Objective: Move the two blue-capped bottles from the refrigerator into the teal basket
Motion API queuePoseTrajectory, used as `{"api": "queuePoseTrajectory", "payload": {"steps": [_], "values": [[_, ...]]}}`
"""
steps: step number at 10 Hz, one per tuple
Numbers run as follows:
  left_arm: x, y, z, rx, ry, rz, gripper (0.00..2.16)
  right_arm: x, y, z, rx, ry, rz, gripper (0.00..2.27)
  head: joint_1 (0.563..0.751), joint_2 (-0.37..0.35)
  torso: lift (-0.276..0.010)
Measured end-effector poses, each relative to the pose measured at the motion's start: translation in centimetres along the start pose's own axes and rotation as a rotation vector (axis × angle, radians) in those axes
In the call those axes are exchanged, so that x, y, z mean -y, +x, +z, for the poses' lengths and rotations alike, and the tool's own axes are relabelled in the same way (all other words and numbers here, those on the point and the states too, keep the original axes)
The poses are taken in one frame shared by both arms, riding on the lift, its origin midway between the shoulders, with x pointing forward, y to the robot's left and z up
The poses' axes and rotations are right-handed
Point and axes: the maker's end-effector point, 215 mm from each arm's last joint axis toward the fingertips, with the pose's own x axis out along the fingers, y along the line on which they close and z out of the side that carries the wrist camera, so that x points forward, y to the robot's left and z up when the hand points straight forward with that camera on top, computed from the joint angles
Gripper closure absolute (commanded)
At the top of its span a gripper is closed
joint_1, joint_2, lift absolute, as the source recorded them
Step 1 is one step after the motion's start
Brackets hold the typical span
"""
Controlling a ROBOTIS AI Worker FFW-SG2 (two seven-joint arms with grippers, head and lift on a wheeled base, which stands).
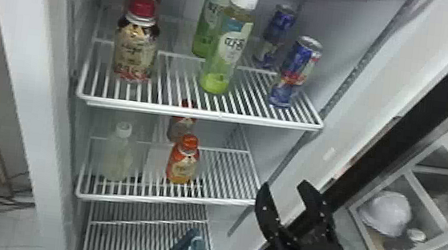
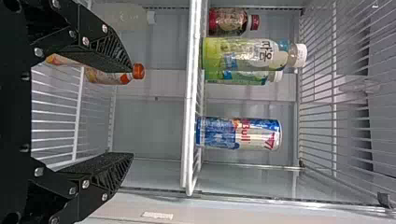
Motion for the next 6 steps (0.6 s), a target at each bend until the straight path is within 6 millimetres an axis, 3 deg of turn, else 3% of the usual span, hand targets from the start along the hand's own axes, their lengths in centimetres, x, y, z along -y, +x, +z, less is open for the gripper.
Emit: {"api": "queuePoseTrajectory", "payload": {"steps": [6], "values": [[0.0, -0.07, -0.18, -0.006, -0.004, 0.001, 1.15, 0.04, 0.01, 0.18, 0.006, 0.003, -0.001, 0.42, 0.695, -0.35, -0.136]]}}
